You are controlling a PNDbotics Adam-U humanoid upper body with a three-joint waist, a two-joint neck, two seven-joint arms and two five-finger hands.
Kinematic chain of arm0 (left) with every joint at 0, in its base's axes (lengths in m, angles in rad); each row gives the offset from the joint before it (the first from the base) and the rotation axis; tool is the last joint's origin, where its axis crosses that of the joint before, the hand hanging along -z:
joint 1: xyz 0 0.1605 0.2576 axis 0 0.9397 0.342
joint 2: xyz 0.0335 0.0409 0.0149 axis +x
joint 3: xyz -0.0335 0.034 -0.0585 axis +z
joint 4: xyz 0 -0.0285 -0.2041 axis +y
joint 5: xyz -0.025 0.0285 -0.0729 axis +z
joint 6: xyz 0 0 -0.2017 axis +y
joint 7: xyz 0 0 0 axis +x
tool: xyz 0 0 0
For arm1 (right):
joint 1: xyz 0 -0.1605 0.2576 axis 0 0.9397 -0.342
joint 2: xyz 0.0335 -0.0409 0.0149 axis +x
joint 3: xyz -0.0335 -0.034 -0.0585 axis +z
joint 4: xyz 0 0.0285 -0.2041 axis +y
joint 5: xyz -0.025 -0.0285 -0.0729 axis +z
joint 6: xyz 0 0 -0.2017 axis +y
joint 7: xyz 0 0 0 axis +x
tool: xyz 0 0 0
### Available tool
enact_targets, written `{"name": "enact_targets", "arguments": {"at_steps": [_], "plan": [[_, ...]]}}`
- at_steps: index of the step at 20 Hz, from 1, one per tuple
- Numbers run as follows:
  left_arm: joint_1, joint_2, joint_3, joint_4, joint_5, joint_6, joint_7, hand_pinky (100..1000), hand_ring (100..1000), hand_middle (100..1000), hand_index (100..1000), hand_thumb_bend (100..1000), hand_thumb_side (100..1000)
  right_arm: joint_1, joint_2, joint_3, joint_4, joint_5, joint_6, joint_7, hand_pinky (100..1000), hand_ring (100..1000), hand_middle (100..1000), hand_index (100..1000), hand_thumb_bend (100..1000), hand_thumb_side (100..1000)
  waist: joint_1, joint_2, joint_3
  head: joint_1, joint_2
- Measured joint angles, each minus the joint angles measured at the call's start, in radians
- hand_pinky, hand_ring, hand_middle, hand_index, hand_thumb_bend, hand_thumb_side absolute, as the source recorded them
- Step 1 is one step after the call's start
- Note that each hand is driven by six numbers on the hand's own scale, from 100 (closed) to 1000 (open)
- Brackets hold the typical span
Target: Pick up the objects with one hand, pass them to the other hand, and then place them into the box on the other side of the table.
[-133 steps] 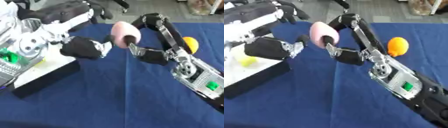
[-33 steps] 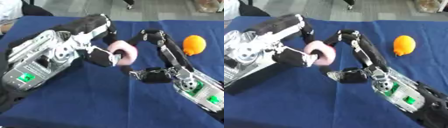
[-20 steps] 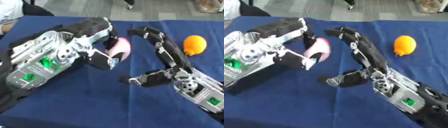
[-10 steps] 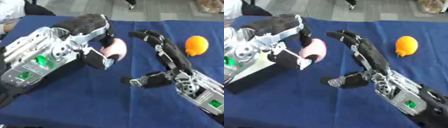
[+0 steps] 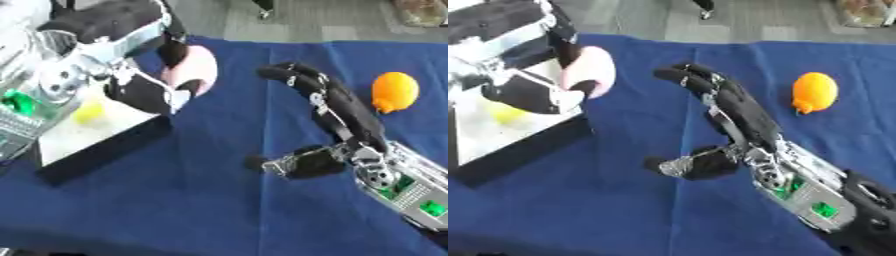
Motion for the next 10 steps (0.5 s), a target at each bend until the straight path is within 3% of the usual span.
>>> {"name": "enact_targets", "arguments": {"at_steps": [9, 10], "plan": [[0.088, 0.105, 0.076, 0.073, 0.067, 0.008, 0.095, 722, 580, 417, 416, 137, 169, 0.020, -0.022, -0.013, 0.000, 0.031, -0.028, -0.015, 839, 830, 777, 882, 685, 336, -0.001, 0.005, -0.006, 0.063, 0.000], [0.092, 0.109, 0.079, 0.086, 0.073, 0.003, 0.103, 720, 579, 420, 419, 100, 178, 0.023, -0.023, -0.015, 0.000, 0.033, -0.030, -0.018, 840, 829, 776, 879, 687, 333, -0.001, 0.005, -0.006, 0.072, 0.000]]}}
